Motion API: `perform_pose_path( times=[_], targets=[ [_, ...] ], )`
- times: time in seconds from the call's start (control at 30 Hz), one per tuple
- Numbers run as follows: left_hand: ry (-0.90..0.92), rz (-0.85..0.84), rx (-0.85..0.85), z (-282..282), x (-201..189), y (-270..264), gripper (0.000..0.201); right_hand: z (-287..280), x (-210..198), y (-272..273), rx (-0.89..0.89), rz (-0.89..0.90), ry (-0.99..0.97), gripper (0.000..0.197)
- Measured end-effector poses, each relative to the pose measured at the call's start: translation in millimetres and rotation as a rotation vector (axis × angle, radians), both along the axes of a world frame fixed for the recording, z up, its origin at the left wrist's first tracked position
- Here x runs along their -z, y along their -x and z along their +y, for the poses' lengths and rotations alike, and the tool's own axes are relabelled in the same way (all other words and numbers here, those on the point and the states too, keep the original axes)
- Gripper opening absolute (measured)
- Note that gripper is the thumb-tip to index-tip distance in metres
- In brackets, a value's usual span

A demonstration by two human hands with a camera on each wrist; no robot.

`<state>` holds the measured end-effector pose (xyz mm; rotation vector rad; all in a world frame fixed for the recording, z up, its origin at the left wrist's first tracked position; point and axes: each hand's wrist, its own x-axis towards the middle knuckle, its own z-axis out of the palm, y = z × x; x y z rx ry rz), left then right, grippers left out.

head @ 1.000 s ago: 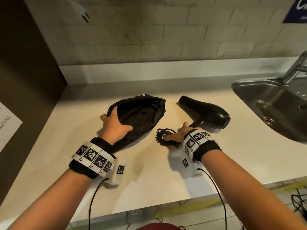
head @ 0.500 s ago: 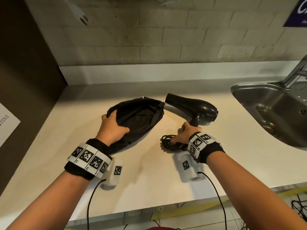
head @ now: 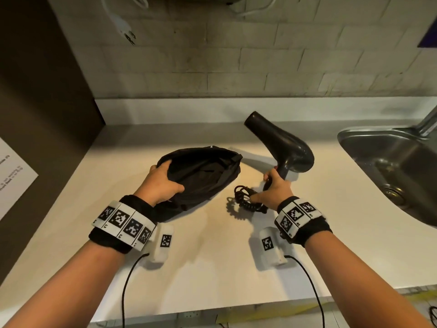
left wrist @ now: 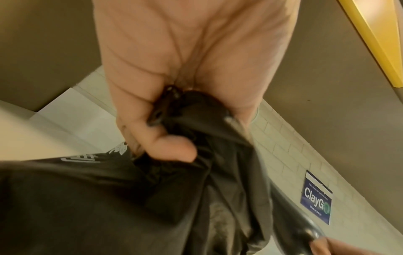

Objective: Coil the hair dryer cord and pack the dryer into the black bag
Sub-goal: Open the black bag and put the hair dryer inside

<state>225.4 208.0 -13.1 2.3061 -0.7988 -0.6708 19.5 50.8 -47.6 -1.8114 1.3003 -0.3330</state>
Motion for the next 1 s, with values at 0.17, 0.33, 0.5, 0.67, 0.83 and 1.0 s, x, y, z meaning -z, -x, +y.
perform_pose_path(
  times=[0.17,0.33,0.5,0.67,0.83,1.0],
  targets=[
    [-0.052,0.009,0.155,0.5,-7.8,-7.0,0.085,4.8,-34.1,-15.9,-0.036,-0.182,0.213,0.051],
    [-0.119,0.093,0.371,-0.4,-13.1,-4.0,0.082,5.5,-54.3,-36.8,-0.160,-0.182,0.448,0.053],
    [-0.107,0.204,0.429,-5.2,-15.7,-5.2,0.081,17.5,-45.4,-47.3,-0.333,-0.080,0.551,0.049],
    [0.024,0.359,0.355,-6.0,-13.7,-21.4,0.066,25.1,-25.9,-40.5,-0.507,0.025,0.606,0.042],
    [0.153,0.365,0.186,-3.1,-8.3,-36.1,0.045,21.1,-16.8,-38.1,-0.607,0.201,0.674,0.044],
    [0.257,0.599,0.109,0.9,-11.3,-43.7,0.029,17.6,-12.1,-34.3,-0.584,0.276,0.686,0.045]
  ],
)
